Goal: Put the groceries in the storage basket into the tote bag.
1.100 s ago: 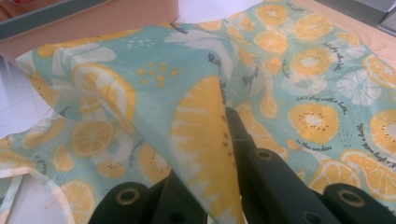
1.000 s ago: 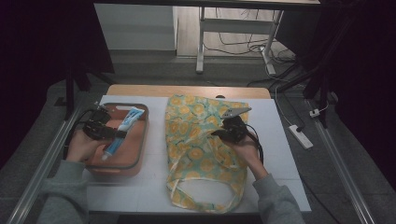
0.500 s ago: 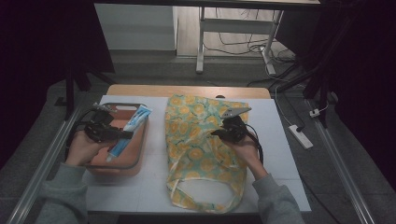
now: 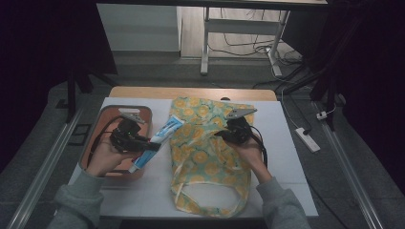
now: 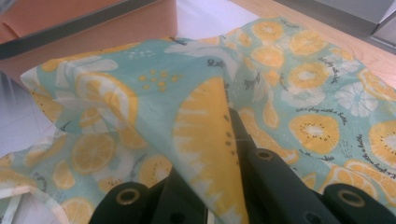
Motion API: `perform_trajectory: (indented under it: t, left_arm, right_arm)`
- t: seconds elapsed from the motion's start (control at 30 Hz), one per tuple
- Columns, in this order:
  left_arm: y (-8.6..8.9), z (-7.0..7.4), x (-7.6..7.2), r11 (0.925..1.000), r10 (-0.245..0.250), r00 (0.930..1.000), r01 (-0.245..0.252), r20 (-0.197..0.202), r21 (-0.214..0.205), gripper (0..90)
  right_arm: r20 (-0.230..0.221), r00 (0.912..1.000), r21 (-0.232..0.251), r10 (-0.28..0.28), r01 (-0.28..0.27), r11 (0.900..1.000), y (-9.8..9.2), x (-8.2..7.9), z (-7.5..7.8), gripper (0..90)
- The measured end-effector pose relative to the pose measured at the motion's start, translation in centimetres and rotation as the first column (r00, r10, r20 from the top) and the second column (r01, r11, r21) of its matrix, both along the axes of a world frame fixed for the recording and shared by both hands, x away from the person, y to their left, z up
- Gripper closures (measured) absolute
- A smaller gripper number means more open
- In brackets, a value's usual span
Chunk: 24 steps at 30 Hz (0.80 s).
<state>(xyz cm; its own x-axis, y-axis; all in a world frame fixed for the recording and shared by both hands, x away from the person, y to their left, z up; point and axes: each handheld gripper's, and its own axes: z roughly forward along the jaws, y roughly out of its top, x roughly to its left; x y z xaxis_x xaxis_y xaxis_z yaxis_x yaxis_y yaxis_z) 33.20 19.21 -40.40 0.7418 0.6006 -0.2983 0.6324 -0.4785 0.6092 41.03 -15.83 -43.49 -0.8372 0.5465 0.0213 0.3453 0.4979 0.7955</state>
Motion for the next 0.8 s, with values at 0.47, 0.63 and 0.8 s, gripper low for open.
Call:
perform_trajectory:
  t: [0.47,0.63,0.8]
  left_arm:
    - [-4.5,-0.9,-0.9,0.9933,-0.109,0.9939,0.109,-0.017,0.036,75.9]
    - [-5.7,-1.4,-1.0,0.9896,-0.135,0.9906,0.136,-0.020,0.047,75.9]
    - [-7.3,-1.8,-1.3,0.9841,-0.163,0.9864,0.164,-0.018,0.067,75.9]
  right_arm:
    - [0.006,0.9999,0.030,-0.016,0.016,0.9994,-0.1,0.1,0.3,89.0]
    - [0.010,0.9998,0.037,-0.019,0.019,0.9991,-0.1,0.1,0.4,89.0]
    - [0.012,0.9997,0.046,-0.023,0.022,0.9987,-0.1,0.1,0.5,89.0]
